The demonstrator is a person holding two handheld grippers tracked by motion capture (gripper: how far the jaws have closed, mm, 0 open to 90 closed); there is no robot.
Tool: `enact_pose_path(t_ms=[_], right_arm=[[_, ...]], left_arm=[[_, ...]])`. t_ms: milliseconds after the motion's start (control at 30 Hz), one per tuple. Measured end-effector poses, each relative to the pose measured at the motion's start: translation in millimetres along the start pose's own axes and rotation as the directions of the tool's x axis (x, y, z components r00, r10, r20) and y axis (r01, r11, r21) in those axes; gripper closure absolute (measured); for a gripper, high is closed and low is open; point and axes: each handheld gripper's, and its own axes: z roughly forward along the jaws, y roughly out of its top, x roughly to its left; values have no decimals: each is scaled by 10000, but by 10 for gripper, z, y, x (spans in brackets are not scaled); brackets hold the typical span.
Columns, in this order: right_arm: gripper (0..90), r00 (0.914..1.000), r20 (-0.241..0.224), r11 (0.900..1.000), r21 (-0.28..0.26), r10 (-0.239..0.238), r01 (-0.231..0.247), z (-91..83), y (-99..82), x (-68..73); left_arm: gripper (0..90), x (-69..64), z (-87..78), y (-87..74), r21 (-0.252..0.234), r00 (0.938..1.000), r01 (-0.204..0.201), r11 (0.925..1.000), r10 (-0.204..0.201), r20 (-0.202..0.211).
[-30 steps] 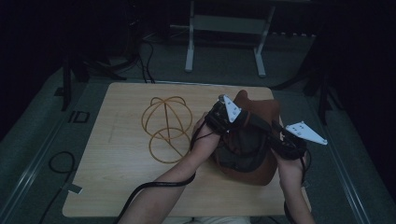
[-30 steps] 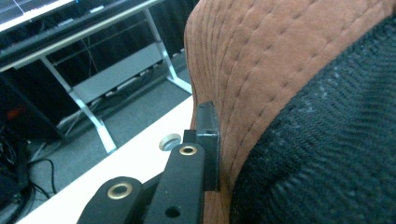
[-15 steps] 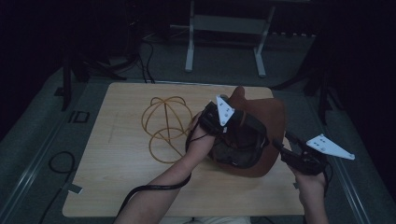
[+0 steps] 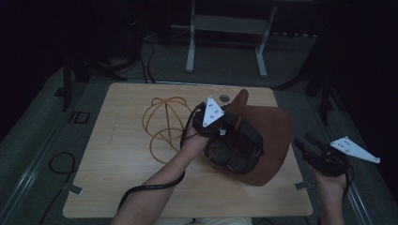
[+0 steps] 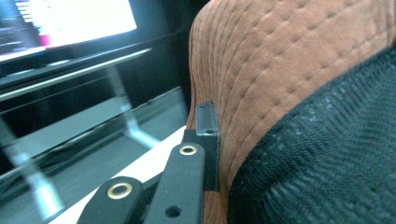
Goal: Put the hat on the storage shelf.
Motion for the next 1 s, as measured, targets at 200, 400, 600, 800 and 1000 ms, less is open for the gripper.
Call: enact_pose_path(t_ms=[200,400,600,800,1000], right_arm=[[497,9995,-287,10000,2,99,-99,23,-26,-13],[487,9940,-1007,9991,24,-418,423,98,-47,189],[464,9673,-2305,9943,-335,-1060,1009,132,-12,433],[394,9197,-3477,9832,-713,-1823,1680,205,27,678],[376,8959,-3905,9772,-913,-2121,1915,338,81,837]], left_arm=[[873,19,-27,-32,-949,9840,-67,9955,235,1767],[873,5,-2,-55,-1664,9393,246,9858,342,3415],[872,-17,-14,-44,-2386,8624,696,9686,618,5024],[872,-48,-51,10,-2746,8546,1073,9555,525,5167],[872,-104,-64,65,-2818,8462,1190,9521,512,5303]])
